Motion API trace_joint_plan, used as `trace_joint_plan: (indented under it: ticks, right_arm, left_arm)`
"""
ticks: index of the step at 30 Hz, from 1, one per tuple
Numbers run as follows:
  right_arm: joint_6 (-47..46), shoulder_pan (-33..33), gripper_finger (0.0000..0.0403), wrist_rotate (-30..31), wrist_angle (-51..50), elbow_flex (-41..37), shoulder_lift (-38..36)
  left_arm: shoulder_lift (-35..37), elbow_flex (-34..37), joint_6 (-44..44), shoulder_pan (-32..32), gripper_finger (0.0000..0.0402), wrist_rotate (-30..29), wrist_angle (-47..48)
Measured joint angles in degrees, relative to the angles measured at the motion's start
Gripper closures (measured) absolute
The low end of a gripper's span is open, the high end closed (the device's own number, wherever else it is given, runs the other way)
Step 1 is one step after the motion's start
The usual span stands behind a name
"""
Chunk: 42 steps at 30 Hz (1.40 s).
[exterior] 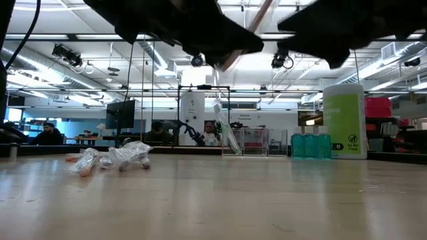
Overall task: Pick & Place toothbrushing station
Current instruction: Put the middle orange toothbrush into the middle section of the transparent organizer
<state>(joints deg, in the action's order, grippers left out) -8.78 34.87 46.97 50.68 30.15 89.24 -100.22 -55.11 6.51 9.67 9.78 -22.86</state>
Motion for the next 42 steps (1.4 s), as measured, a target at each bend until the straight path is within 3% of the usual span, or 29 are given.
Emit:
trace_joint_plan:
  ticks: [4,15,20,27,30,35,39,42]
  right_arm:
    - [7.85,0.08,0.0206,1.56,8.09,1.74,4.50]
    - [17.73,1.30,0.0218,8.03,4.34,11.90,8.27]
    - [16.73,2.71,0.0268,9.42,1.89,12.57,5.89]
    - [14.06,3.15,0.0378,9.52,-1.85,12.57,3.94]
    - [10.26,2.95,0.0384,9.78,-5.59,12.54,3.68]
    - [-0.79,1.48,0.0362,9.95,-13.25,12.52,3.67]
    - [-9.83,0.57,0.0379,12.83,-20.37,12.50,3.67]
    - [-14.95,-0.99,0.0384,14.14,-23.09,12.47,3.71]
  left_arm:
    - [0.00,-0.02,-0.41,-0.26,0.0345,0.52,-1.47]
    - [0.11,-0.04,-1.43,-0.67,0.0343,0.84,-1.70]
    - [0.07,-0.04,-1.43,-0.72,0.0342,0.49,-1.15]
    - [-0.01,-0.04,-1.36,-0.68,0.0329,-0.70,-0.87]
    - [-0.02,-0.04,-1.10,-0.68,0.0304,-2.95,-0.39]
    - [0.43,-0.04,5.11,-0.79,0.0238,-8.75,5.33]
    - [2.99,0.00,9.31,-0.79,0.0185,-18.16,14.54]
    - [6.01,0.00,9.07,-0.51,0.0157,-28.67,21.64]
